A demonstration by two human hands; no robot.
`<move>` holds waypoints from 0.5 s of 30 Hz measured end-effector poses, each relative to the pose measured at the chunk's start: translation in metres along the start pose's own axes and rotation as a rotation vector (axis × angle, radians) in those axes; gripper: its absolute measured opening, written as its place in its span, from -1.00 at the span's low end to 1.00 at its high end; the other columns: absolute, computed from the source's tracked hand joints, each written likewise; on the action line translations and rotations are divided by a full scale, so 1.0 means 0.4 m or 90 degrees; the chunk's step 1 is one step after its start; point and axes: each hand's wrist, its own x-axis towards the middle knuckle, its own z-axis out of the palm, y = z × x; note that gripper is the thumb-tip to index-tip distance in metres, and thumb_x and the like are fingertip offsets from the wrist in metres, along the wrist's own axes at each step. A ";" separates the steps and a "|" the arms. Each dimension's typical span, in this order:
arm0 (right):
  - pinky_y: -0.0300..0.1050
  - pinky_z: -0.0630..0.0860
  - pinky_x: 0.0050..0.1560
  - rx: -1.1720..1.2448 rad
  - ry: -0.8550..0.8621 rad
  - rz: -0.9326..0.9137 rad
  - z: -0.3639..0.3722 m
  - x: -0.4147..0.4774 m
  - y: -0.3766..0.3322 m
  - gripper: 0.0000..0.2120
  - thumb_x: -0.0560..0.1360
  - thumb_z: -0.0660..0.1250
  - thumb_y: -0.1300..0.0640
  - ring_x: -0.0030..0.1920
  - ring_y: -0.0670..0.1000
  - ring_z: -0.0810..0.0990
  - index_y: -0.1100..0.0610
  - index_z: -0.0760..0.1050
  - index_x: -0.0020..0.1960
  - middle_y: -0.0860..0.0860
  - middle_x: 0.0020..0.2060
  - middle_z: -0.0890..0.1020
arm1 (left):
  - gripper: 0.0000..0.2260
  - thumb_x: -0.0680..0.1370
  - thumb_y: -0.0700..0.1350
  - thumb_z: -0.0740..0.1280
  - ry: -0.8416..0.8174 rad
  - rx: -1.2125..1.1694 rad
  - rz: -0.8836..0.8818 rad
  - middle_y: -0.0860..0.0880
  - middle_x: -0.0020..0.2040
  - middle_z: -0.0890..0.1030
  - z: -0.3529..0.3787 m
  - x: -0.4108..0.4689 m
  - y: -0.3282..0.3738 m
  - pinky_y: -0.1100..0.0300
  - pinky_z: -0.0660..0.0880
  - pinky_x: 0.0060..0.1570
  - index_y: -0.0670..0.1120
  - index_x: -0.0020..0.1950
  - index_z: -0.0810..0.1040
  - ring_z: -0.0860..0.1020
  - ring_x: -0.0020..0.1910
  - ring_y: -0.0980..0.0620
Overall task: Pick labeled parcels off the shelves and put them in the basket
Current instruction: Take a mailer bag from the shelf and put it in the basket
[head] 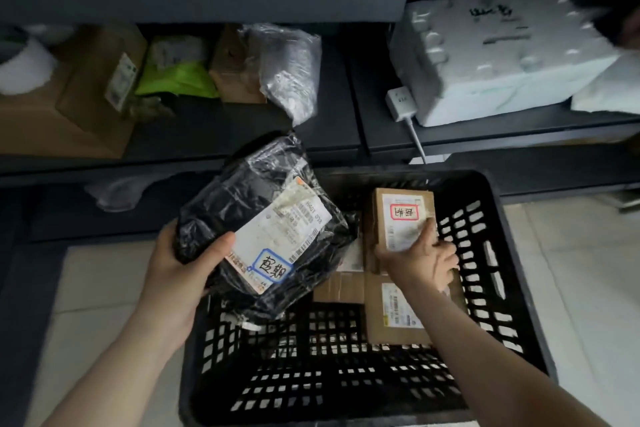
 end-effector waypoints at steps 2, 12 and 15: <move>0.16 0.21 0.30 0.009 -0.008 0.018 0.011 0.014 0.001 0.03 0.20 0.45 -0.26 0.30 0.24 0.19 -0.06 -0.06 0.47 0.22 0.26 0.22 | -0.51 0.36 -0.19 0.46 -0.008 0.034 -0.012 -0.09 0.10 0.64 -0.003 -0.001 -0.018 -0.07 0.54 0.00 -0.03 0.26 0.44 0.61 0.06 -0.09; 0.14 0.24 0.29 -0.065 -0.016 -0.069 0.019 0.025 0.015 -0.05 0.31 0.38 -0.31 0.32 0.25 0.19 0.00 -0.03 0.49 0.20 0.33 0.16 | -0.45 0.28 -0.13 0.57 -0.019 0.186 -0.065 -0.01 0.09 0.61 0.000 0.007 -0.084 -0.13 0.54 0.07 0.10 0.18 0.43 0.59 0.07 -0.04; 0.13 0.18 0.36 0.039 0.047 -0.224 0.005 -0.024 0.007 -0.15 0.41 0.36 -0.20 0.37 0.21 0.16 0.06 0.04 0.52 0.18 0.39 0.15 | -0.43 0.34 -0.20 0.53 -0.026 0.234 -0.048 0.06 0.10 0.53 -0.002 0.007 -0.080 0.13 0.50 -0.02 0.11 0.20 0.32 0.53 0.05 0.10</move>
